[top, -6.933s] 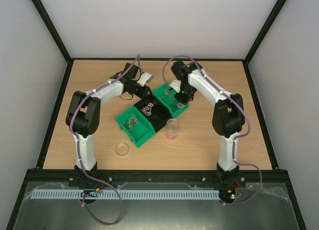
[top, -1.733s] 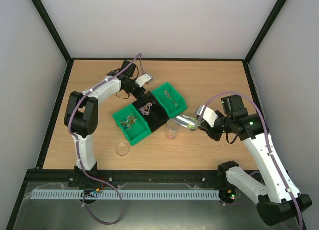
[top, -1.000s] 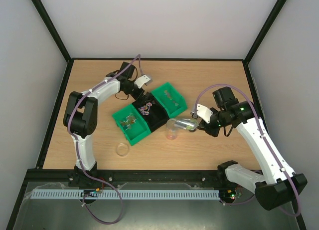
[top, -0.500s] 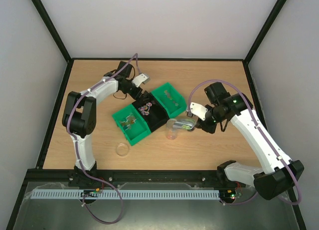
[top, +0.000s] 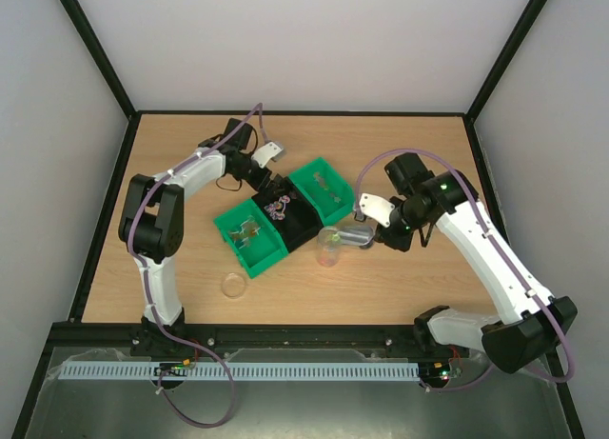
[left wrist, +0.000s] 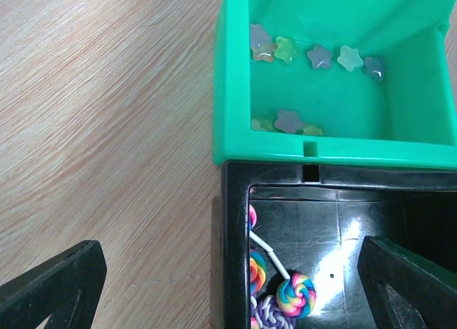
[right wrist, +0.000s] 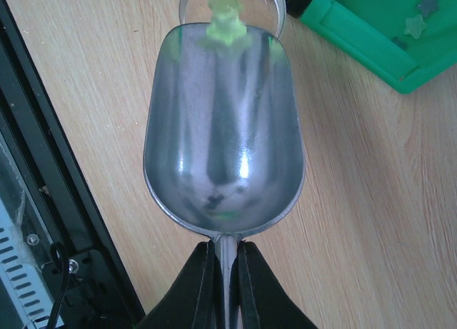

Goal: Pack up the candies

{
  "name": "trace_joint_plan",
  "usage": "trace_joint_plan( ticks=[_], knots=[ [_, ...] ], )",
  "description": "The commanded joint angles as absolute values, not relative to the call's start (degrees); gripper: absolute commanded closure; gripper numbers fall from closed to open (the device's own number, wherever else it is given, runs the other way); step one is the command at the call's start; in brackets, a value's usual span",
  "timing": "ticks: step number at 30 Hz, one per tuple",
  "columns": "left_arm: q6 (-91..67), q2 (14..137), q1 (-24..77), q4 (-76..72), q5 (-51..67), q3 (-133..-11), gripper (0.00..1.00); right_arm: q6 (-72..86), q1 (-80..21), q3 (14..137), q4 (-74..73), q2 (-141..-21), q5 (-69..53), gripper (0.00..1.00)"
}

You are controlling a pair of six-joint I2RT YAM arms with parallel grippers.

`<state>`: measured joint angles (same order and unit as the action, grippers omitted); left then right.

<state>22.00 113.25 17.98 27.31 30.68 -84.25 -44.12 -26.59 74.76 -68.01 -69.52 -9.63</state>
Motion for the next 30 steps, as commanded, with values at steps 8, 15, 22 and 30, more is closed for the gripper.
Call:
trace_joint_plan(
  ticks=[8, 15, 22, 30],
  knots=[
    [21.0, 112.0, 17.7, 25.8, 32.4, -83.4, 0.01, -44.4, -27.4, 78.0, -73.7, -70.9, -7.6, 0.99],
    [21.5, 111.5, 17.6, 26.3, 31.8, -83.1, 0.01, -39.7, -27.4, 81.0, -69.8, -70.9, -8.0, 0.99],
    [22.0, 112.0, 17.6, 27.3, 30.0, -83.8, 0.01, -25.6, -27.5, 80.1, -55.1, -71.9, -7.2, 0.99],
    [22.0, 114.3, 18.4, 28.6, 26.1, -86.3, 0.03, -18.3, -27.4, 80.1, -47.4, -80.0, -3.1, 0.99]
  ],
)
